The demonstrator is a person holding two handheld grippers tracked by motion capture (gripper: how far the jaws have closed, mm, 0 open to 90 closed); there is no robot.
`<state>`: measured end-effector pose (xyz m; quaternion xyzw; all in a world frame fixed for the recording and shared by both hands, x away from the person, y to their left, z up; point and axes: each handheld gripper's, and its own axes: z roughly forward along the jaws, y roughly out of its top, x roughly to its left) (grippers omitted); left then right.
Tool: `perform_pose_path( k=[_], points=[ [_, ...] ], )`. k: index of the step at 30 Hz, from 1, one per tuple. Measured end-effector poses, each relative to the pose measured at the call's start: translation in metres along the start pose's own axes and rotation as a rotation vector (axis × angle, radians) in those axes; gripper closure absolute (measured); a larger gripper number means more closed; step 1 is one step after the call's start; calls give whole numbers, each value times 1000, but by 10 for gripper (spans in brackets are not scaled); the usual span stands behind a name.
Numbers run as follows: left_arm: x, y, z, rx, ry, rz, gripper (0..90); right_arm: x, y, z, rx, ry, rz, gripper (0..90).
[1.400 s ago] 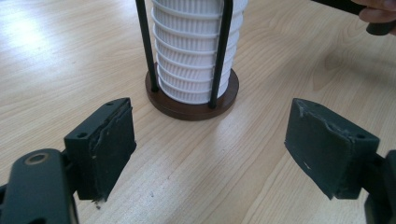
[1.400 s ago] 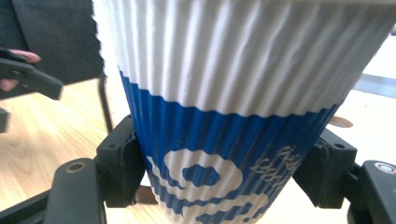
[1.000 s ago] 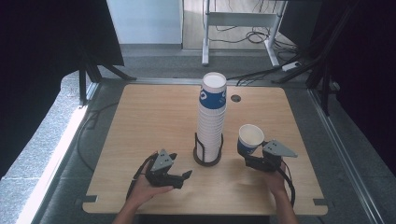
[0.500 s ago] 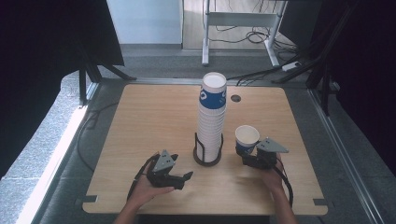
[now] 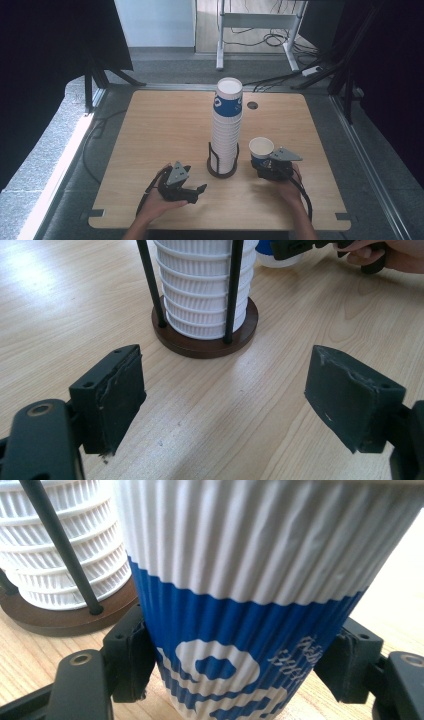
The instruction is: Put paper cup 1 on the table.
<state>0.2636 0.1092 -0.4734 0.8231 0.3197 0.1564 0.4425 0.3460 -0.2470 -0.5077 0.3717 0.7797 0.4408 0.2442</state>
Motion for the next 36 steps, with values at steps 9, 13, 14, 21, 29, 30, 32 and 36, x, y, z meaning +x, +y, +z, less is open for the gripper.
perform_pose_path(
  k=[9,13,14,21,29,30,32,36],
  points=[
    [0,0,1,5,3,3,162,0,-1,2,24,-20,-9,269],
    [0,0,1,5,5,2,162,-1,-2,2,37,-28,-3,269],
    [0,0,1,6,5,2,162,-1,-2,3,39,-29,-3,269],
    [-1,-1,2,8,3,5,162,-1,-4,6,69,-31,-5,267],
    [-1,0,1,8,11,4,162,-2,-5,7,98,-46,0,263],
    [-1,0,1,7,11,3,162,-3,-5,7,108,-53,-3,262],
    [0,-1,1,8,14,2,161,-3,-5,7,112,-52,0,262],
    [0,-1,1,10,14,3,161,-3,-5,7,115,-54,0,260]
  ],
)
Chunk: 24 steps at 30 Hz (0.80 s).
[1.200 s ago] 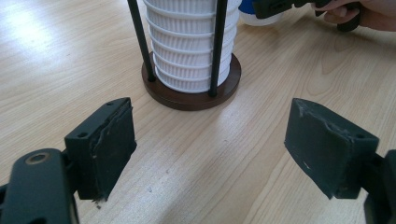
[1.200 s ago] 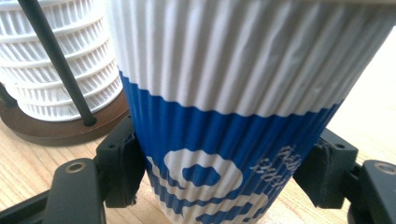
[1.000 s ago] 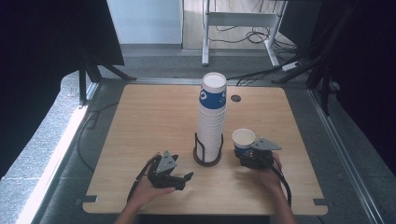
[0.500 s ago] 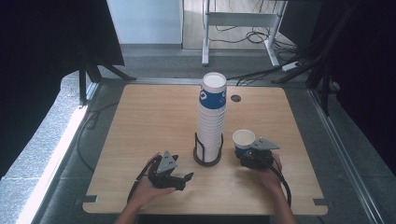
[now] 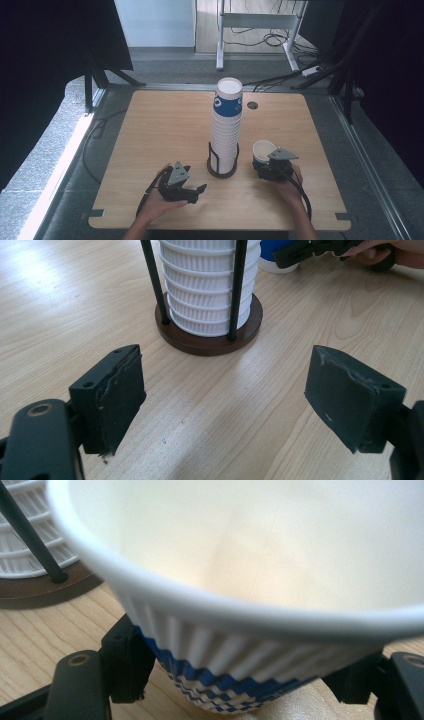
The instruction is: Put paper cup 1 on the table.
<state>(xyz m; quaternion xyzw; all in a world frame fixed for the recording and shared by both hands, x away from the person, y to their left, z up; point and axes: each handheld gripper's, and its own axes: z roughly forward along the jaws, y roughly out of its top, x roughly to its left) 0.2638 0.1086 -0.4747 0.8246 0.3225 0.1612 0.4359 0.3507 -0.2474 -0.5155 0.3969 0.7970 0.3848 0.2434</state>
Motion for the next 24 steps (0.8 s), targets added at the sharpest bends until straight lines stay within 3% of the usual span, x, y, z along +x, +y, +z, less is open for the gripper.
perform_pose_path(
  k=[7,13,19,24],
  points=[
    [-1,0,0,-1,1,5,161,0,0,0,7,-3,8,245],
    [-1,1,-2,-3,4,8,161,1,0,-2,4,20,38,148],
    [1,1,-5,-14,12,4,161,3,1,-12,-42,-9,77,129],
    [4,2,-9,-21,17,-1,160,3,-2,-28,-98,-7,93,129]
  ],
)
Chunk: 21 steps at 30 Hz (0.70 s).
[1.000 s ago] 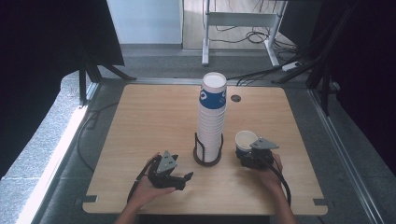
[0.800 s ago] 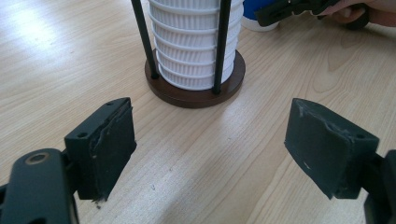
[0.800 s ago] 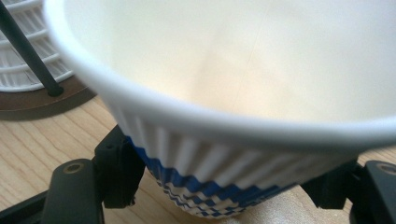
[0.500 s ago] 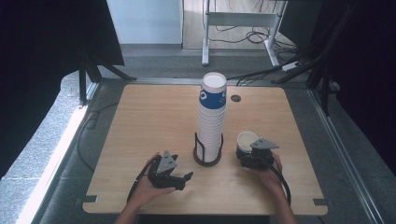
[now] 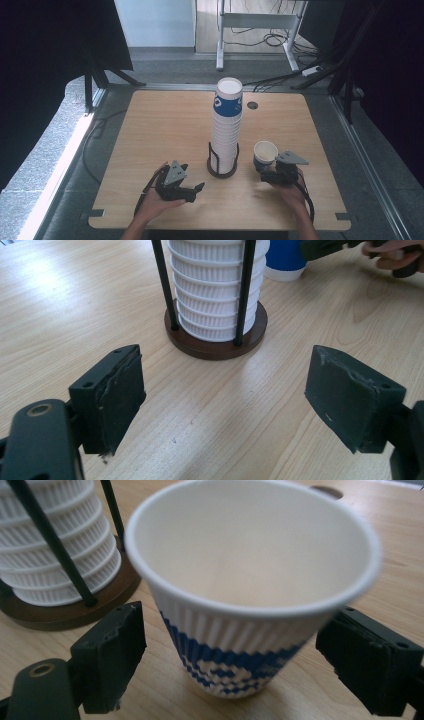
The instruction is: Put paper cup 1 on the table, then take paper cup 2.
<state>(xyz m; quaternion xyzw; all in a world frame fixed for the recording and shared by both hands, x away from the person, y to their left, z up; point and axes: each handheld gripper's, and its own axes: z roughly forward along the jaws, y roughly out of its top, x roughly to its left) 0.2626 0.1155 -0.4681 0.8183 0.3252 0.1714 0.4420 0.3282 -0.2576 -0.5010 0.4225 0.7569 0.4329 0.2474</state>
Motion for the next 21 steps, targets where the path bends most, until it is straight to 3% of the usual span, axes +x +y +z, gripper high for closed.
perform_pose_path(
  k=[6,12,16,21],
  points=[
    [2,1,-2,-14,19,-15,153,2,2,-29,-110,26,27,162],
    [4,2,-7,-46,14,-37,149,8,7,-56,-198,71,1,226],
    [2,5,-12,-85,6,-27,148,12,11,-67,-238,111,-15,247],
    [1,9,-11,-89,9,-38,149,15,15,-72,-264,170,-20,265]
  ],
)
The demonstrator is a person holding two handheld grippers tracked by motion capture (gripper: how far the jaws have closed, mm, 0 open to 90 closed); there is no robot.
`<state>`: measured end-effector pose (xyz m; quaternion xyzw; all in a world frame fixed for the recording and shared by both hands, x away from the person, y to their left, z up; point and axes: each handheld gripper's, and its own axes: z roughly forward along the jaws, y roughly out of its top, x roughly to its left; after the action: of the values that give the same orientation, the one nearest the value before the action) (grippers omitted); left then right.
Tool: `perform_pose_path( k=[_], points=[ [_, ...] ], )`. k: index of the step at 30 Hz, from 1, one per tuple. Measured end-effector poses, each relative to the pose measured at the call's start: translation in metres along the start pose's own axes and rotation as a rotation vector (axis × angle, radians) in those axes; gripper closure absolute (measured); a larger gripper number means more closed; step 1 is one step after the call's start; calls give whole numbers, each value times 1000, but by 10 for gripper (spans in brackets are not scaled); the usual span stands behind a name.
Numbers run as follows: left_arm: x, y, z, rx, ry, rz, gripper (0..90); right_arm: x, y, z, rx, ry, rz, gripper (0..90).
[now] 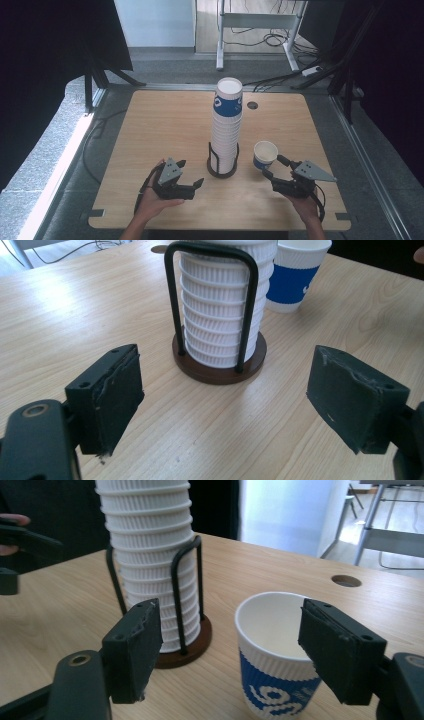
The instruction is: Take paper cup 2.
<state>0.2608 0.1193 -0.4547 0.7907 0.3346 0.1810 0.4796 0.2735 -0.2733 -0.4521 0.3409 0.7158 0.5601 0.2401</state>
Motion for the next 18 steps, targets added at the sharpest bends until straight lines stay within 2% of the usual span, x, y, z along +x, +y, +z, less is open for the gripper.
perform_pose_path(
  k=[6,11,15,18],
  points=[
    [-1,11,1,-25,0,11,148,1,-3,2,-4,44,17,275],
    [-3,33,4,-70,-18,40,146,4,-3,2,-7,81,23,282],
    [1,48,15,-90,-51,24,125,5,-3,2,-4,90,20,282],
    [5,62,22,-94,-59,16,113,4,-2,2,-7,95,24,284]
  ],
)
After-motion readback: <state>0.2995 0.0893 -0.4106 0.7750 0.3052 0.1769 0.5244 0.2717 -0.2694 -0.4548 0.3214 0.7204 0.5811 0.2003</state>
